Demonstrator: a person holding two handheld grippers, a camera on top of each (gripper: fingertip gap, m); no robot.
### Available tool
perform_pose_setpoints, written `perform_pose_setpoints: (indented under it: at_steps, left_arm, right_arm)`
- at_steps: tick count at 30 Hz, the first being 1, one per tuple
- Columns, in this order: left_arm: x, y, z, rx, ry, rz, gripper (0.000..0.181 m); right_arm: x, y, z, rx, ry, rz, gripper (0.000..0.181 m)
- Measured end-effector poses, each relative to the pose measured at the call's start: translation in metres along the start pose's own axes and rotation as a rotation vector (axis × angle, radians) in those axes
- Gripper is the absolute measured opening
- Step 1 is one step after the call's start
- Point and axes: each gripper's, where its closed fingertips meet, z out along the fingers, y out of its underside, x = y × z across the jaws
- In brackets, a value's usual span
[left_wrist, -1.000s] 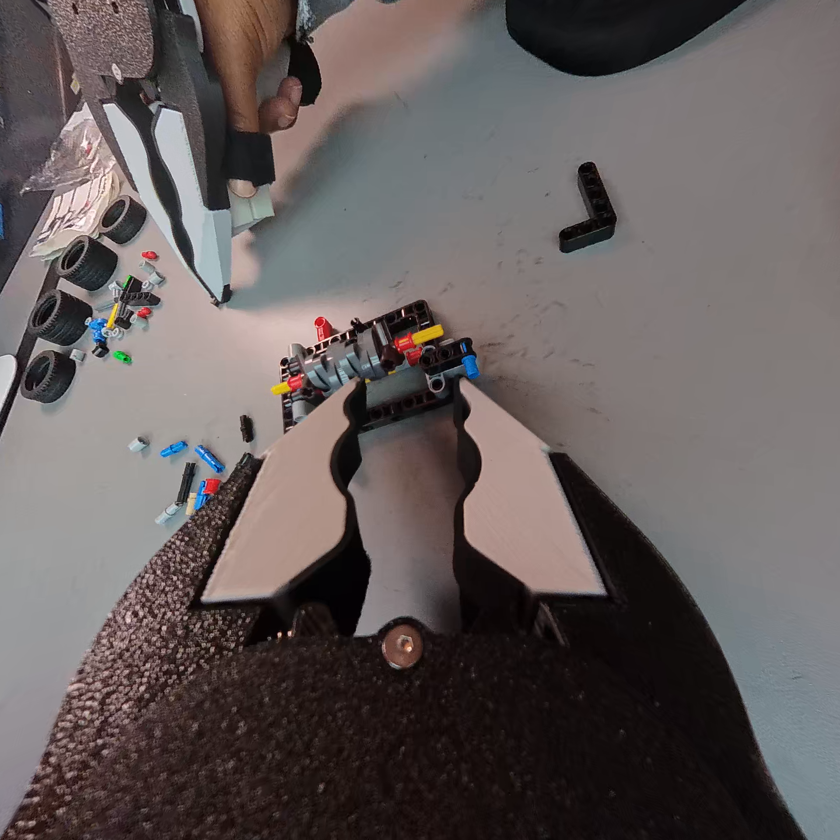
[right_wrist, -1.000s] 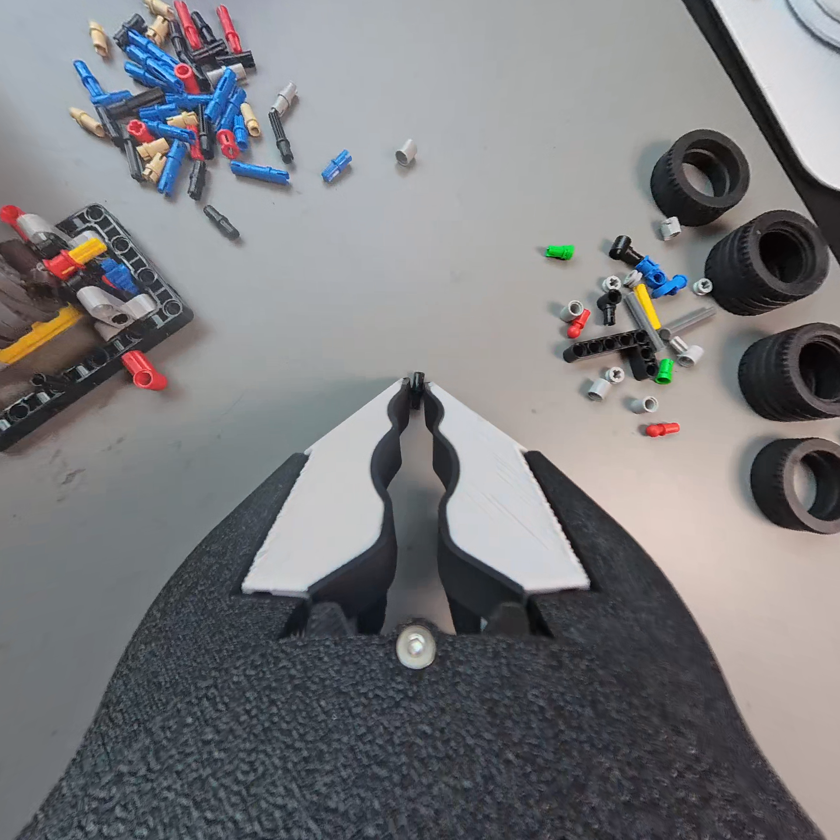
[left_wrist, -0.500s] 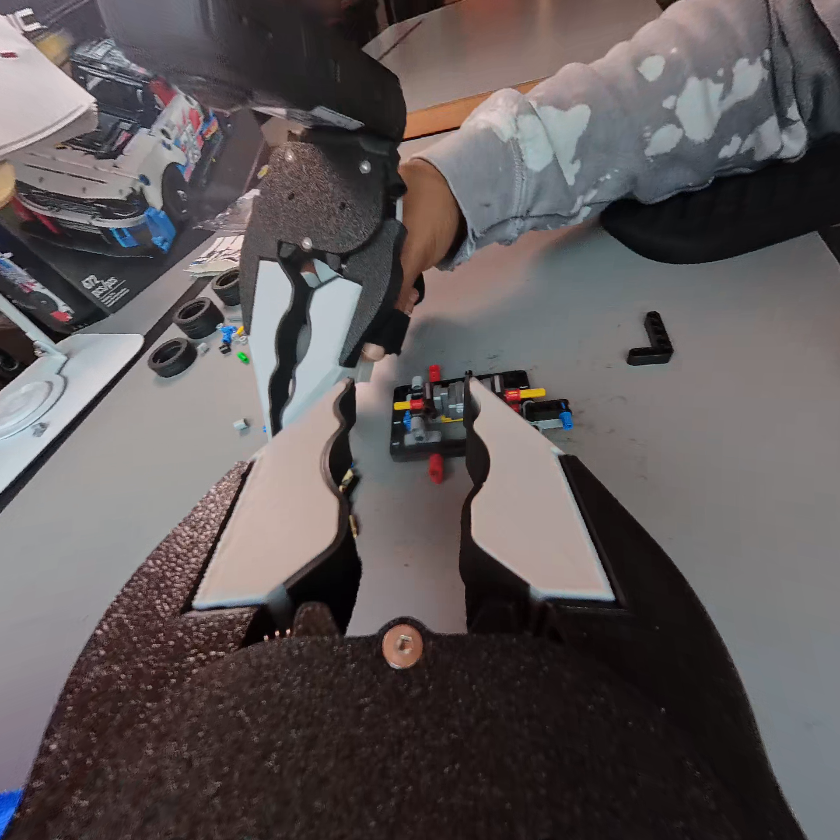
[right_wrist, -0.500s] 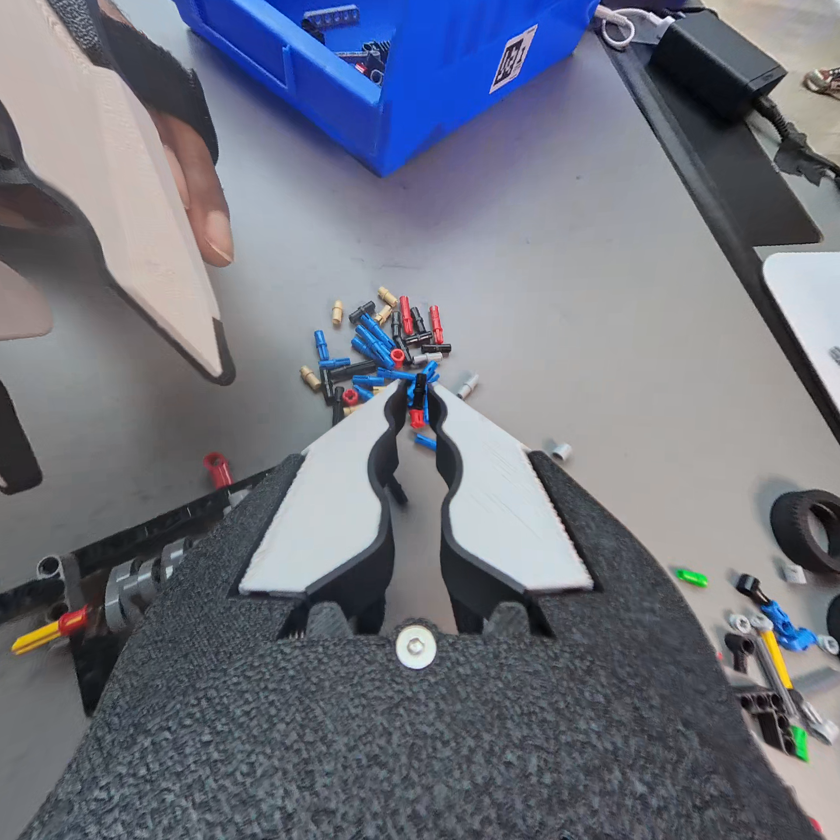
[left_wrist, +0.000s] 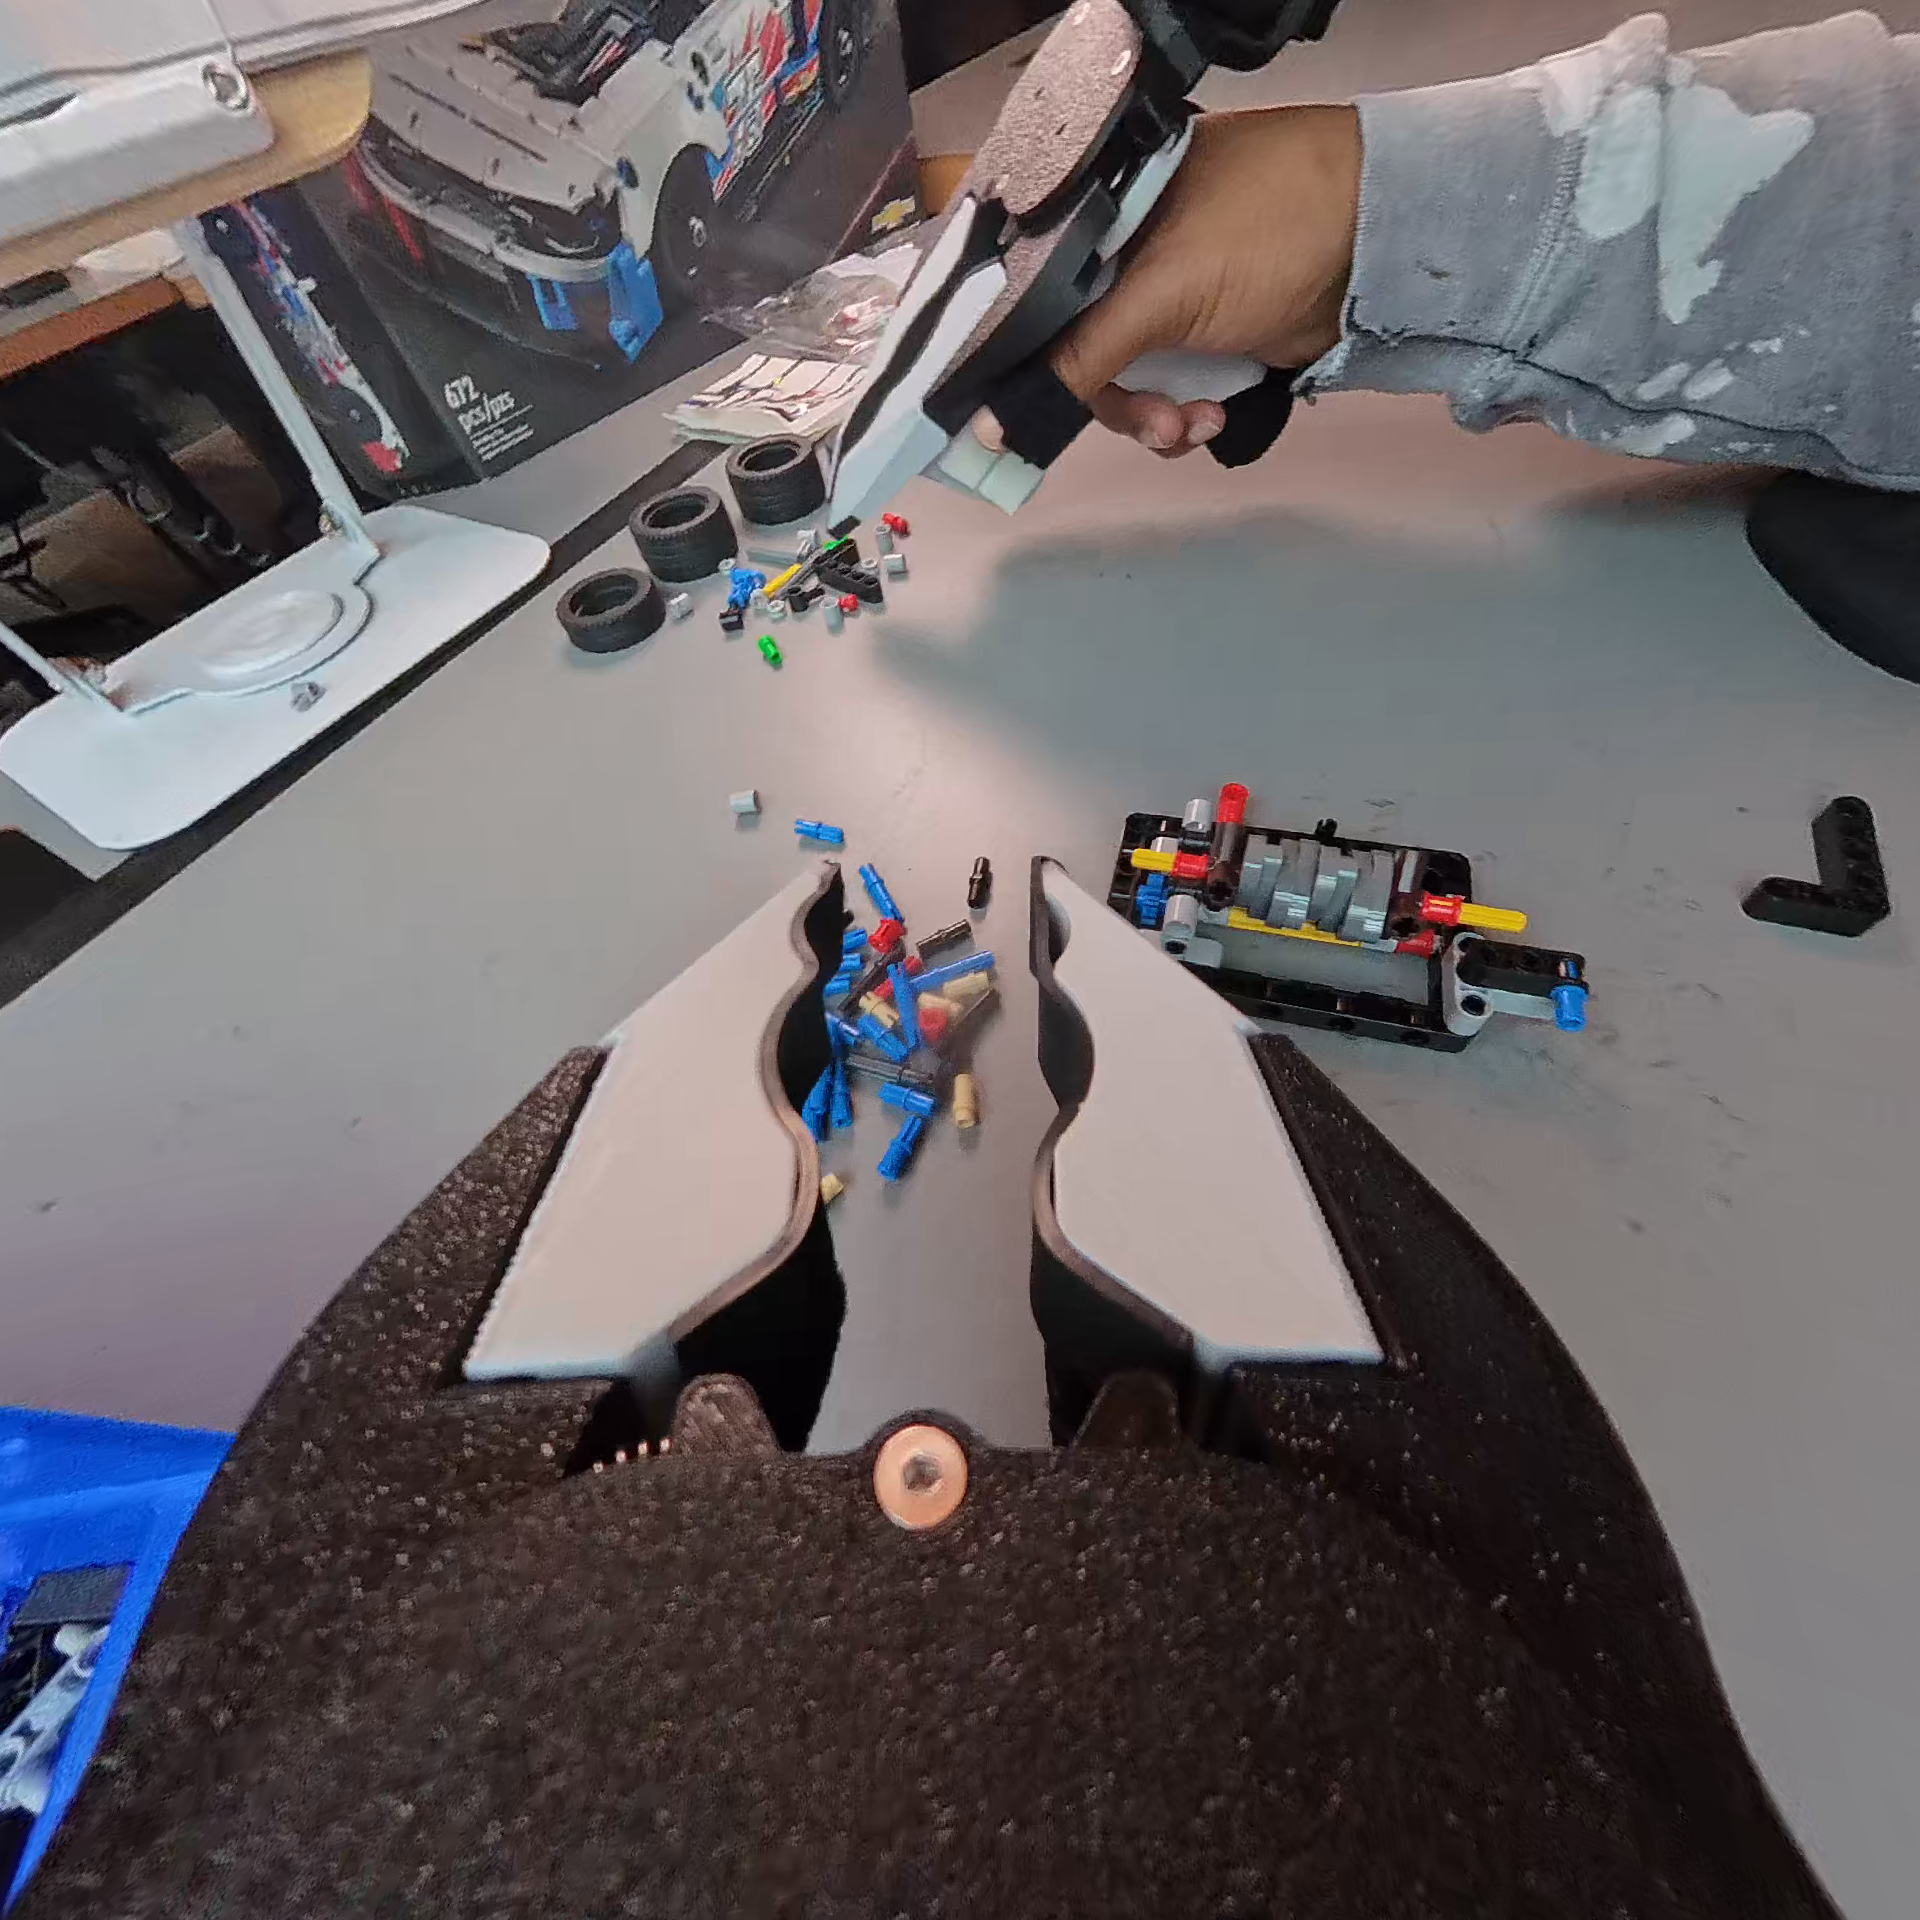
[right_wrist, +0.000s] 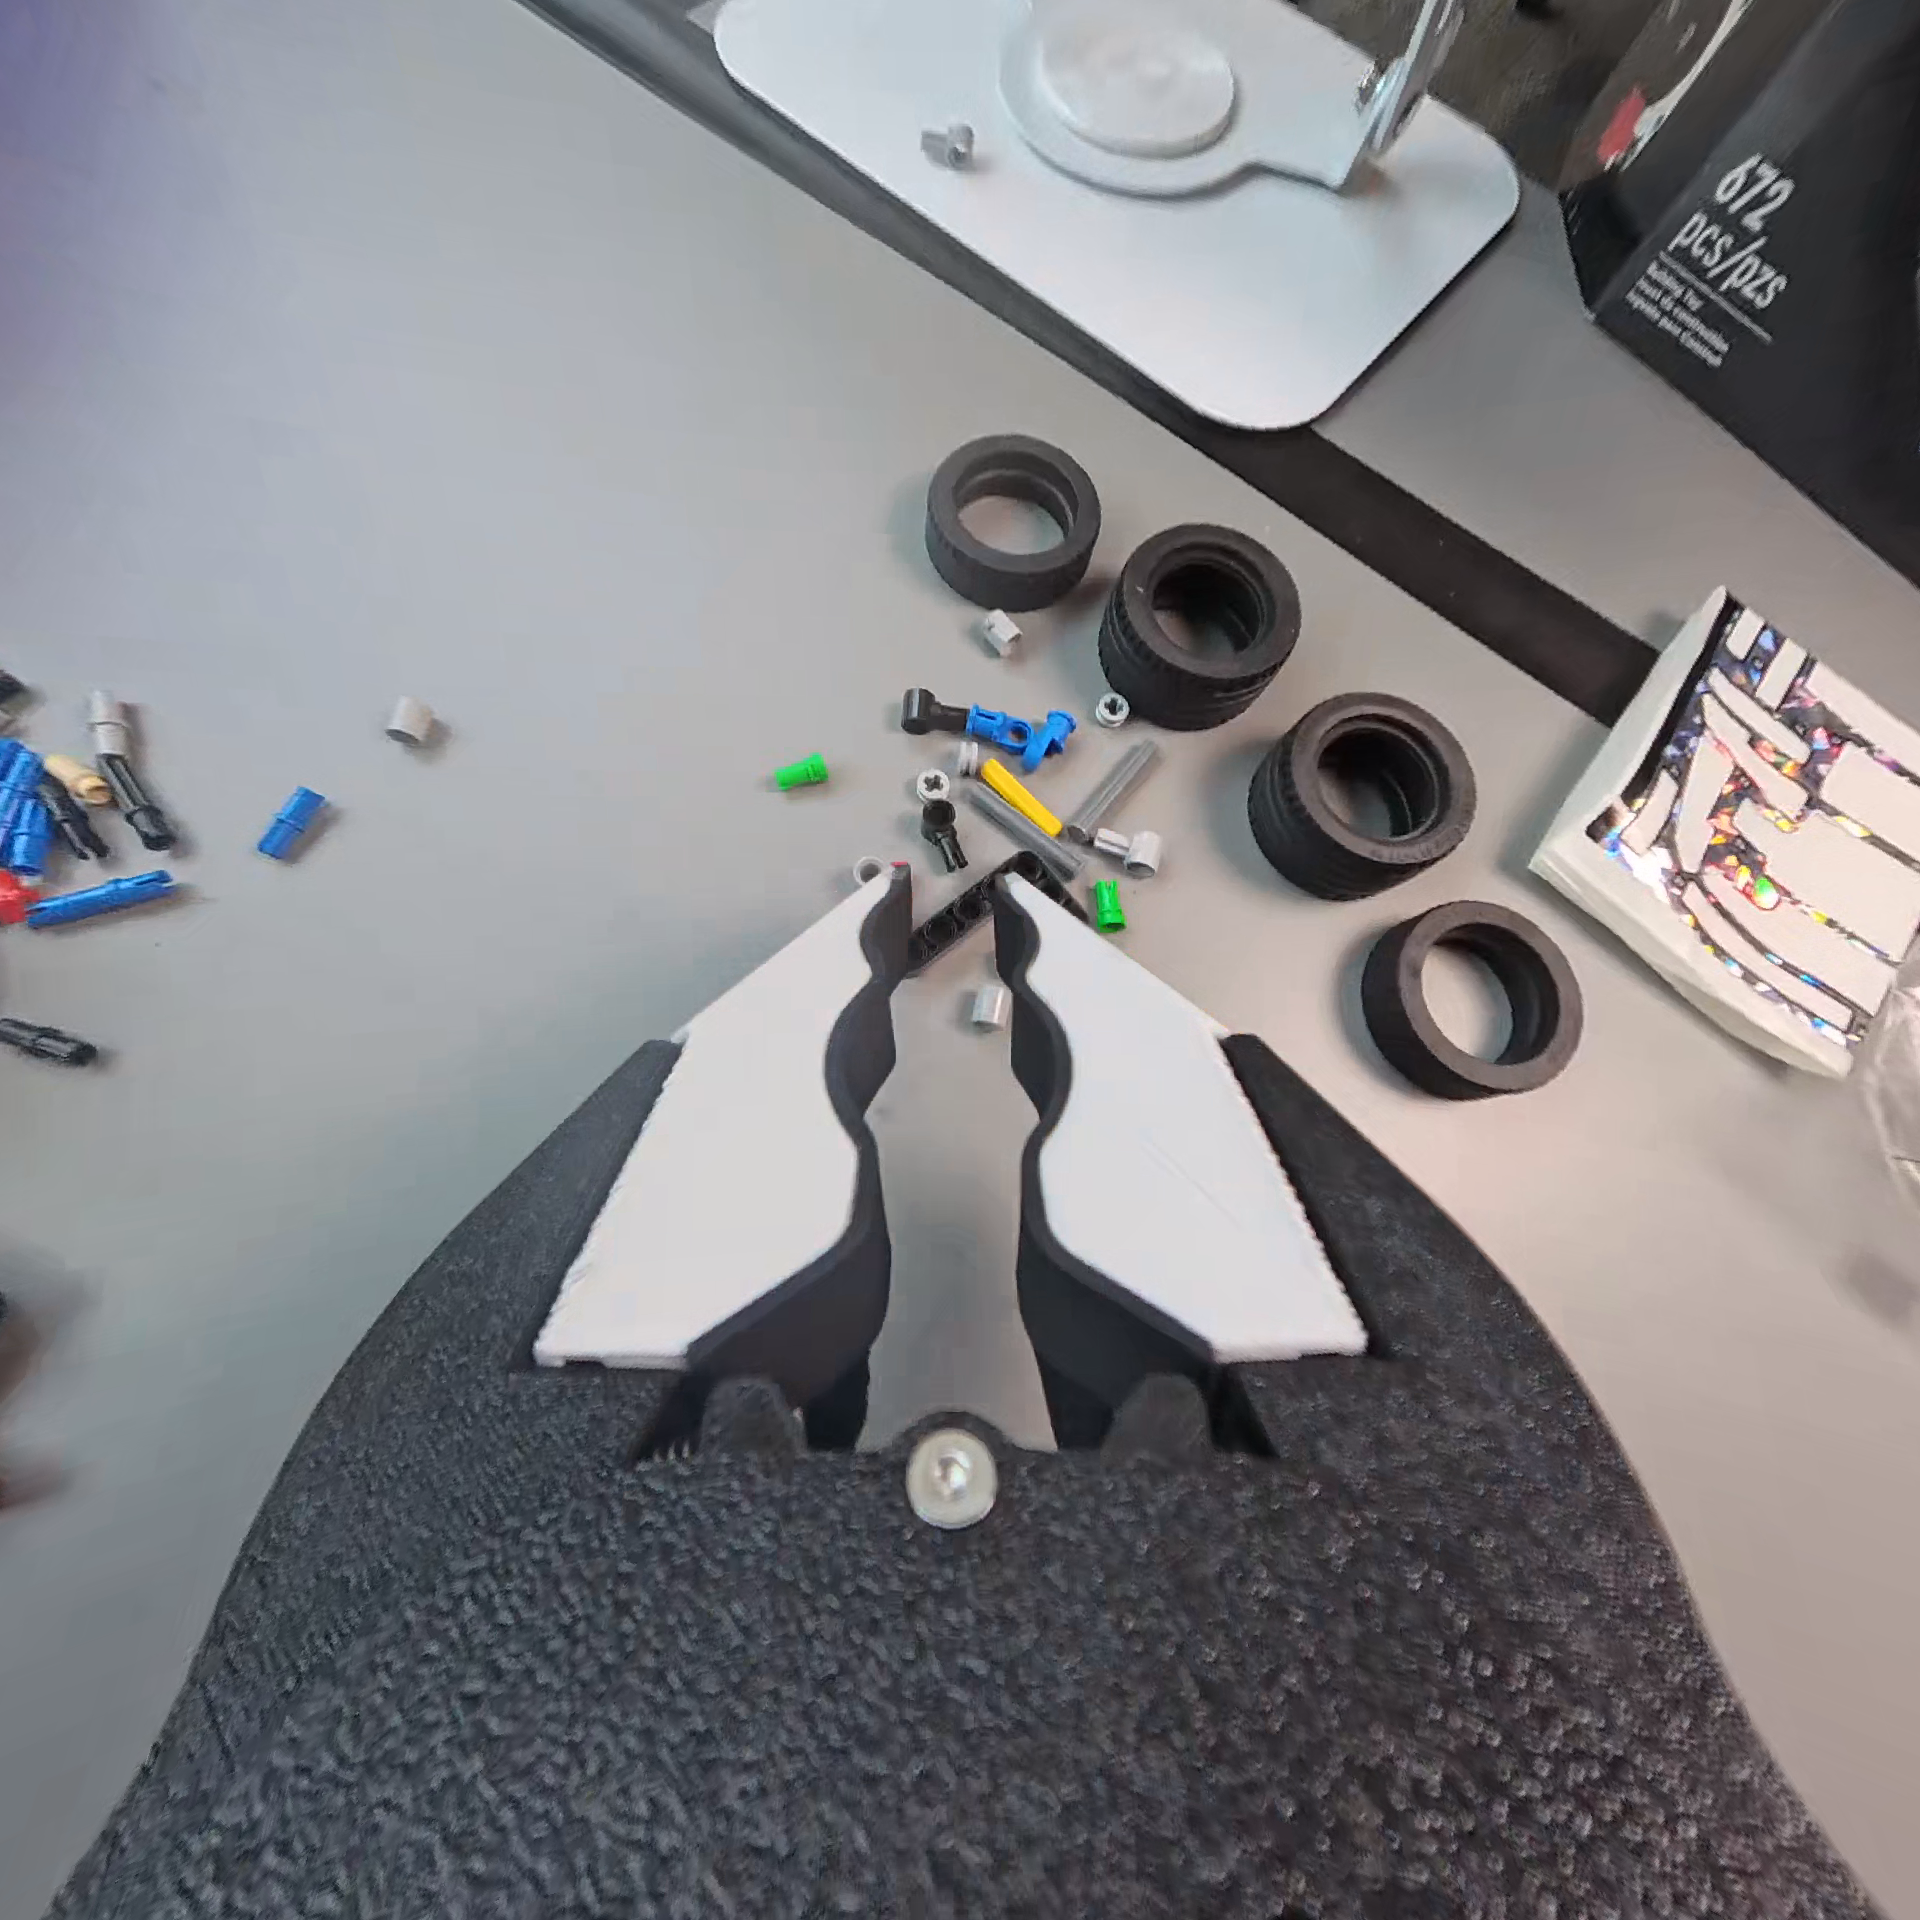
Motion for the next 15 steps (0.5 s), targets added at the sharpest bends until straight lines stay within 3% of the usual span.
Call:
perform_pose_setpoints:
  at_steps: [3, 9, 15]
  left_arm:
    - [-0.01, 0.005, 0.003, -0.031, -0.04, -0.047, 0.035]
    - [-0.024, 0.003, 0.014, -0.082, -0.096, -0.059, 0.034]
    - [-0.04, 0.008, 0.062, -0.273, 0.004, -0.122, 0.035]
  right_arm:
    - [-0.001, 0.016, 0.013, -0.105, 0.01, 0.008, 0.016]
    - [-0.004, 0.015, 0.014, -0.097, -0.003, -0.025, 0.007]
    - [-0.02, -0.021, -0.045, 0.15, -0.056, -0.086, 0.007]
